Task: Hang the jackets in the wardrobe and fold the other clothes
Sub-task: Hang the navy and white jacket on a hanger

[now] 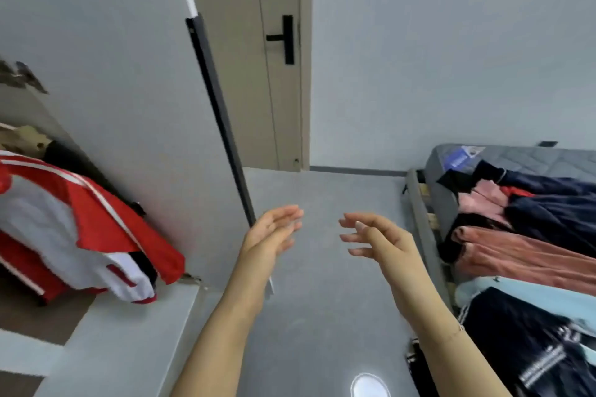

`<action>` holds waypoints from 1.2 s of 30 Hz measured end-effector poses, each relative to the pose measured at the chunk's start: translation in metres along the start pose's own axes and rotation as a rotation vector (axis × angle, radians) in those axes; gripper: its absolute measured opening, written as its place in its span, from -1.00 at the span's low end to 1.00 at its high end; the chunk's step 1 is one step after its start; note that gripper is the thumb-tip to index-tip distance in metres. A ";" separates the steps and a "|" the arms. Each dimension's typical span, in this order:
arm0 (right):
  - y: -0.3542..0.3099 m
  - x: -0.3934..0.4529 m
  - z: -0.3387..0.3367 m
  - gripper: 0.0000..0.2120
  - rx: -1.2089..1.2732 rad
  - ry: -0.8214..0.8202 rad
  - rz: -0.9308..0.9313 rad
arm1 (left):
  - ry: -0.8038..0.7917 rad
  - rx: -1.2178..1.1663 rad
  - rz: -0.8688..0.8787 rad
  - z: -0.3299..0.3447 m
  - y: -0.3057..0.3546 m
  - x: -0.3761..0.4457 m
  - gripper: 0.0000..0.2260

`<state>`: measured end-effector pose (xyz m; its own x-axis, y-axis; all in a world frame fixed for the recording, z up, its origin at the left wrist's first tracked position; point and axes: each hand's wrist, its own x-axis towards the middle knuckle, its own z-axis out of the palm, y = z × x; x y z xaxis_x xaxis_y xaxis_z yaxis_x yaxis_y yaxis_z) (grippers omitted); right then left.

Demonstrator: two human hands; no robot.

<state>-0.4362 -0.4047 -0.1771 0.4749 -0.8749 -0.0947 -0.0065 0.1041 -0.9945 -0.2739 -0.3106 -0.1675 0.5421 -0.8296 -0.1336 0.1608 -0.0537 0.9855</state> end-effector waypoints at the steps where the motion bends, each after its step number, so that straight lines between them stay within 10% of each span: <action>1: 0.001 -0.004 -0.026 -0.76 0.008 0.049 0.002 | -0.045 0.006 -0.007 0.024 -0.003 0.003 -0.79; 17: 0.049 -0.151 -0.471 -0.80 0.108 0.832 0.176 | -0.800 0.198 -0.195 0.514 -0.127 -0.045 -0.83; 36: 0.194 -0.299 -0.684 -0.80 0.338 1.466 0.376 | -1.374 0.696 -0.435 0.804 -0.350 -0.158 -0.80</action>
<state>-1.1814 -0.4460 -0.3720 -0.7576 -0.4345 -0.4872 0.3642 0.3380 -0.8678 -1.0791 -0.6080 -0.4075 -0.6235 -0.5105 -0.5922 -0.5009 -0.3208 0.8039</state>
